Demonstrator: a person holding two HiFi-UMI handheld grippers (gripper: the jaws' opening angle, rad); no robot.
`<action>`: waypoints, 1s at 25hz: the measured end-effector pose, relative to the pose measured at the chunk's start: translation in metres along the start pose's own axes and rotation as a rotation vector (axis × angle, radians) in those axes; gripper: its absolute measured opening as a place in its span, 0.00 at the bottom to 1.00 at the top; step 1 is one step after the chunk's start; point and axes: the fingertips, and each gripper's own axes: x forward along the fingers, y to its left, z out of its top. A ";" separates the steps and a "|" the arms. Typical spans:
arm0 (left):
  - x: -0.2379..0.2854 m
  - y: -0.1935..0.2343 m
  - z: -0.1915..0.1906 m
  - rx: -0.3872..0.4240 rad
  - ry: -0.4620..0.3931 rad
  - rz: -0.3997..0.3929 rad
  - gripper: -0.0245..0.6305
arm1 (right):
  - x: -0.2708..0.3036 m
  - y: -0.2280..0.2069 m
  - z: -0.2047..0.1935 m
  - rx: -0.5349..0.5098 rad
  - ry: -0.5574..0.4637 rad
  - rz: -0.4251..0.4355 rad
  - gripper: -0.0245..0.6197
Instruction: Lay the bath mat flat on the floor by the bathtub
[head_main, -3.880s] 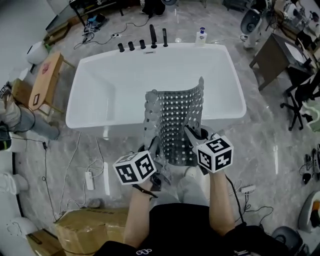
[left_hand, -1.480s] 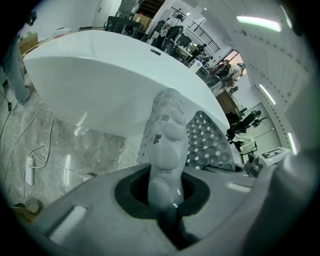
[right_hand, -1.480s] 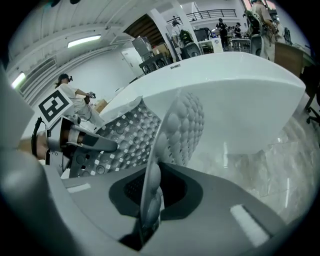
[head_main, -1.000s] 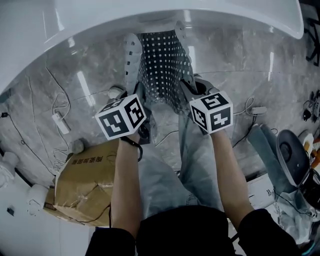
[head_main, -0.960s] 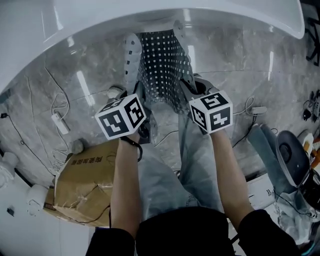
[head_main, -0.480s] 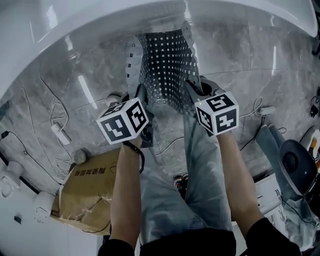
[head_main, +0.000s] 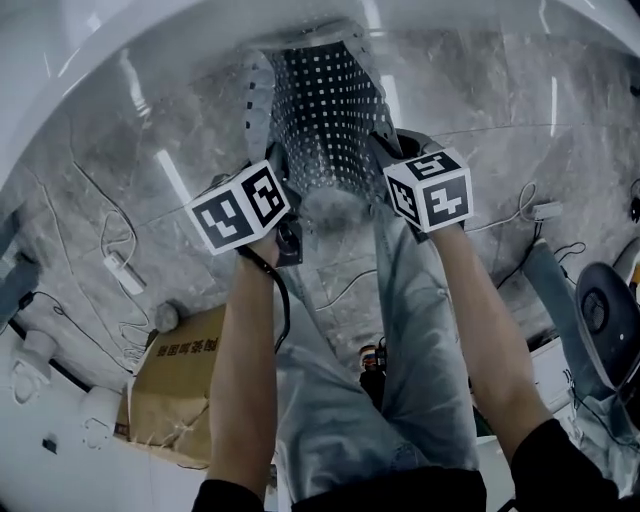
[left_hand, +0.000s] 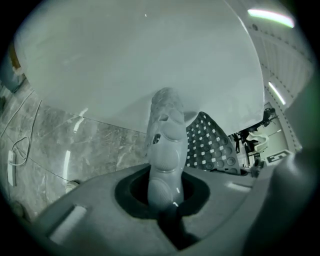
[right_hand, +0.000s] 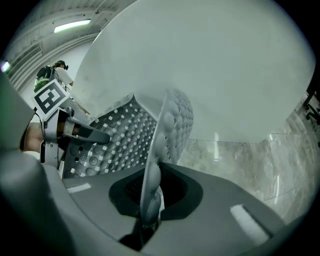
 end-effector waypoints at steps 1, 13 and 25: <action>0.004 0.002 -0.001 -0.006 0.003 0.005 0.07 | 0.005 -0.001 -0.001 0.002 0.006 0.004 0.07; 0.051 0.041 -0.013 0.008 0.065 0.073 0.07 | 0.061 -0.014 -0.016 0.029 0.080 0.008 0.07; 0.090 0.078 -0.030 0.043 0.089 0.152 0.07 | 0.110 -0.024 -0.037 0.073 0.154 -0.001 0.07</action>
